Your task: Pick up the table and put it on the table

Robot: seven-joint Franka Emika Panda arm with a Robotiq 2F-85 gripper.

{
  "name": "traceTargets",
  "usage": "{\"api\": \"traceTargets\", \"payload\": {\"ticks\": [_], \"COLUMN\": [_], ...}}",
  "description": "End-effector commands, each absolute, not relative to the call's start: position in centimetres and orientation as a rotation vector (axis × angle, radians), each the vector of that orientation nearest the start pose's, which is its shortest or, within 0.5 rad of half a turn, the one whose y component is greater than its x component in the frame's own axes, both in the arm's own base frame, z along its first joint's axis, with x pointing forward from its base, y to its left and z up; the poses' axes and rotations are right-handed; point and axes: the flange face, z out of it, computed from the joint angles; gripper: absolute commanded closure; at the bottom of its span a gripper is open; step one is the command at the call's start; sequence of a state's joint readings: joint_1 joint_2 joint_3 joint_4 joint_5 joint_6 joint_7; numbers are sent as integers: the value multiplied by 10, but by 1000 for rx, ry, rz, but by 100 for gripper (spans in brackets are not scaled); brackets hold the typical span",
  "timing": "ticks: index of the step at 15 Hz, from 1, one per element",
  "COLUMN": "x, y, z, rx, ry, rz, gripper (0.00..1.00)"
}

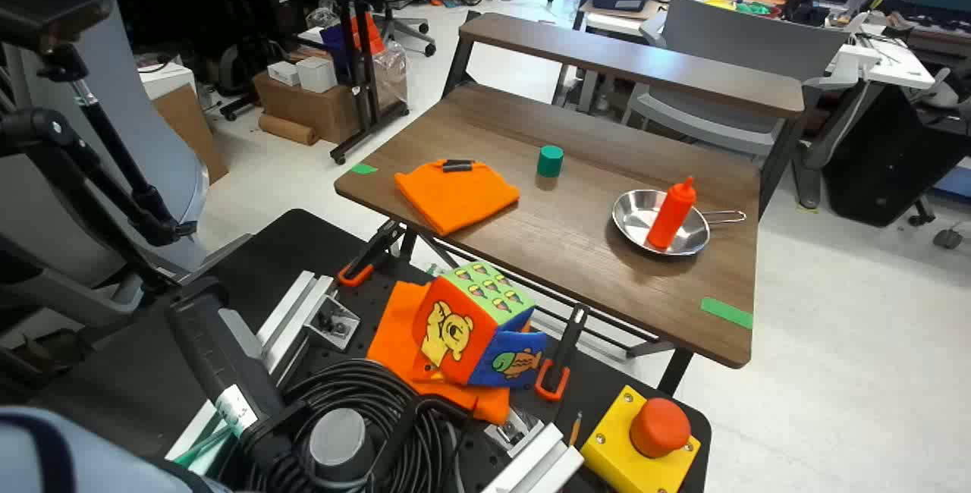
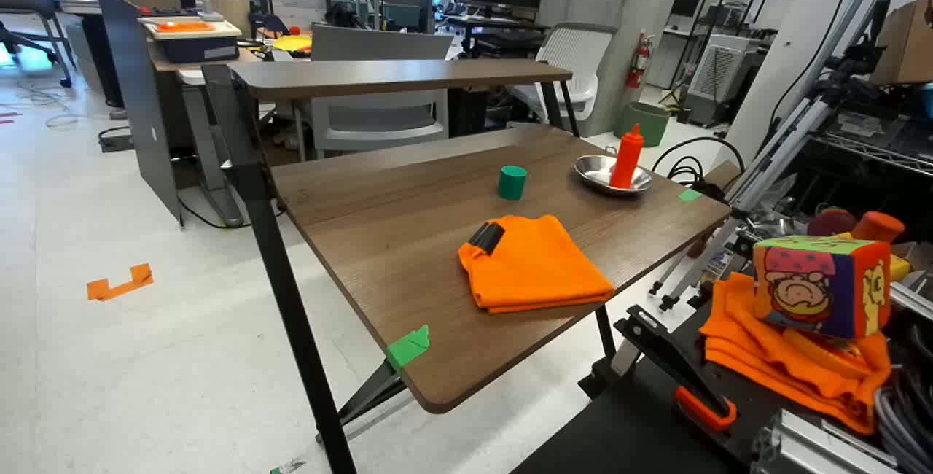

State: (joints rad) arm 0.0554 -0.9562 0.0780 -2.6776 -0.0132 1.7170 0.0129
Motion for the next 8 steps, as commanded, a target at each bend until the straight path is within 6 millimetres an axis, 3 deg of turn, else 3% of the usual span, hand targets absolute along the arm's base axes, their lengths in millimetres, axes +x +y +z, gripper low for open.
{"api": "traceTargets", "payload": {"ticks": [1, 8], "x": [267, 270], "y": [36, 30], "z": [499, 500], "rx": [-3215, -3208], "ry": [-143, -110], "rz": [2, -15], "gripper": [0, 0]}}
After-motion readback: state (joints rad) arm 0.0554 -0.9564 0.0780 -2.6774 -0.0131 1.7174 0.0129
